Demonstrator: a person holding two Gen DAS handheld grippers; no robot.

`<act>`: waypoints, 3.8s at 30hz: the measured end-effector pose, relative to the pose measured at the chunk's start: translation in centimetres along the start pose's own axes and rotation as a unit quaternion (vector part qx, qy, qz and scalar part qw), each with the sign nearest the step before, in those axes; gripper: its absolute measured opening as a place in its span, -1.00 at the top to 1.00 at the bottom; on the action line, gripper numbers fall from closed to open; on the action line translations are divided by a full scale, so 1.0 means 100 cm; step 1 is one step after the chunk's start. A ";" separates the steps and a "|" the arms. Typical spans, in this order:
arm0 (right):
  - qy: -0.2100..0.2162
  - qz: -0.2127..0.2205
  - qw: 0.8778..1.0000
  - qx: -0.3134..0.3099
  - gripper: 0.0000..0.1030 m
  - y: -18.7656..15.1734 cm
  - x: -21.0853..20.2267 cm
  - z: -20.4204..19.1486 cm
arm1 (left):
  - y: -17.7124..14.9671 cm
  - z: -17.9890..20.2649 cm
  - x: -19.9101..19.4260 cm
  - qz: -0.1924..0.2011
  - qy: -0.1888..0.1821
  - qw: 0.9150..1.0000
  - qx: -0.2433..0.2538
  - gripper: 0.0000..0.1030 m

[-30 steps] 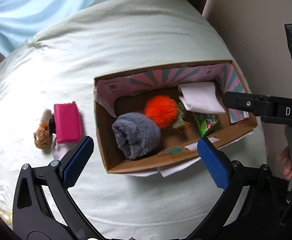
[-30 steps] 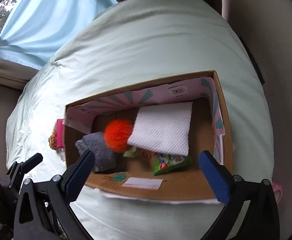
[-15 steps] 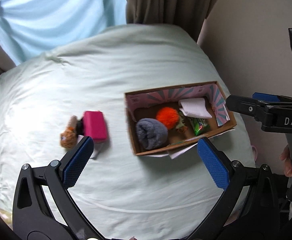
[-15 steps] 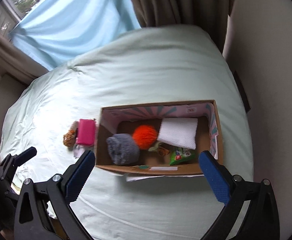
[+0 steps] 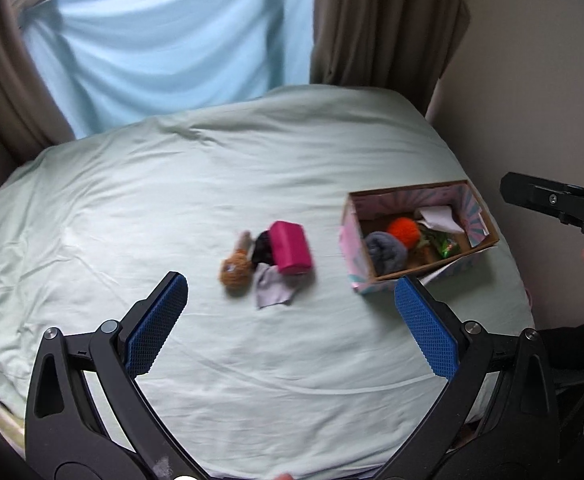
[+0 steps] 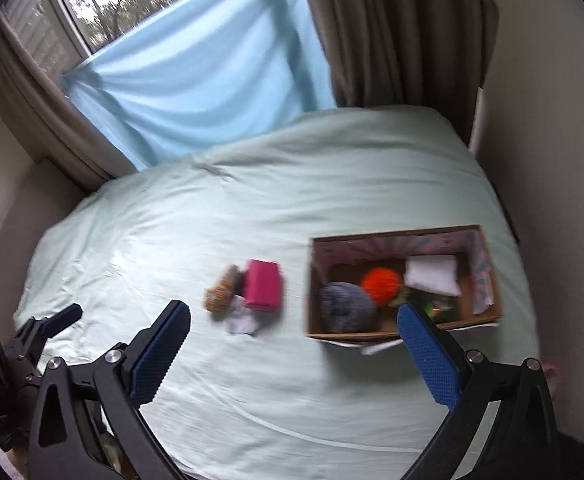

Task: Organize soft objects
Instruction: 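Withdraw both tools from the box and approach the pink pouch, then grasp the brown plush with the left tool while the right tool grasps the pink pouch, then carry the brown plush and pink pouch into the box and release both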

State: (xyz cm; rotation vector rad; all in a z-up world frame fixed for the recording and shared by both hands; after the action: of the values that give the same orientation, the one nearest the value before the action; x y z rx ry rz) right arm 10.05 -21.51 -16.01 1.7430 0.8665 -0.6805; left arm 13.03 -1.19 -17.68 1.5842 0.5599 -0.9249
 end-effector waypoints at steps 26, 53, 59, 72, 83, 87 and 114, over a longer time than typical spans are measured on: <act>-0.014 -0.033 0.998 0.048 -1.00 -0.049 0.136 -0.106 | -0.039 -0.137 0.108 -0.069 -0.057 0.996 0.002 -0.99; -0.011 -0.153 0.986 0.065 -1.00 -0.054 0.368 -0.015 | -0.049 -0.088 0.345 -0.159 -0.078 0.983 0.047 -0.81; -0.003 -0.157 0.984 0.089 -0.89 -0.063 0.392 0.001 | -0.058 -0.083 0.376 -0.179 -0.080 0.979 0.053 -0.65; -0.006 -0.169 0.983 0.064 -0.01 -0.074 0.400 0.000 | -0.069 -0.059 0.389 -0.192 -0.108 0.972 0.083 0.21; -0.030 -0.138 0.987 0.079 0.13 -0.062 0.365 0.001 | -0.042 -0.063 0.339 -0.139 -0.116 0.982 0.059 0.31; -0.027 -0.119 0.989 0.083 0.13 -0.054 0.341 -0.009 | -0.029 -0.070 0.308 -0.112 -0.120 0.985 0.049 0.34; -0.021 0.026 0.995 0.092 0.13 0.000 0.132 -0.050 | 0.062 -0.066 0.107 0.036 -0.115 0.992 0.040 0.38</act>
State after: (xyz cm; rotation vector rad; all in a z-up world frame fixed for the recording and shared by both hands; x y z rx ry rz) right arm 17.95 -13.68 -24.76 1.9018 0.7467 -0.7801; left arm 25.69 2.35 -22.50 1.5327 0.3053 -1.0706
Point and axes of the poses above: each gripper's, at about its wrist camera, not at the fingertips, and x roughly the way its jaws point, z to its right, y to its top, the point moved 7 cm from there along x, roughly the way its jaws point, and after that the axes turned 4 degrees about y, right-handed, at the moved point
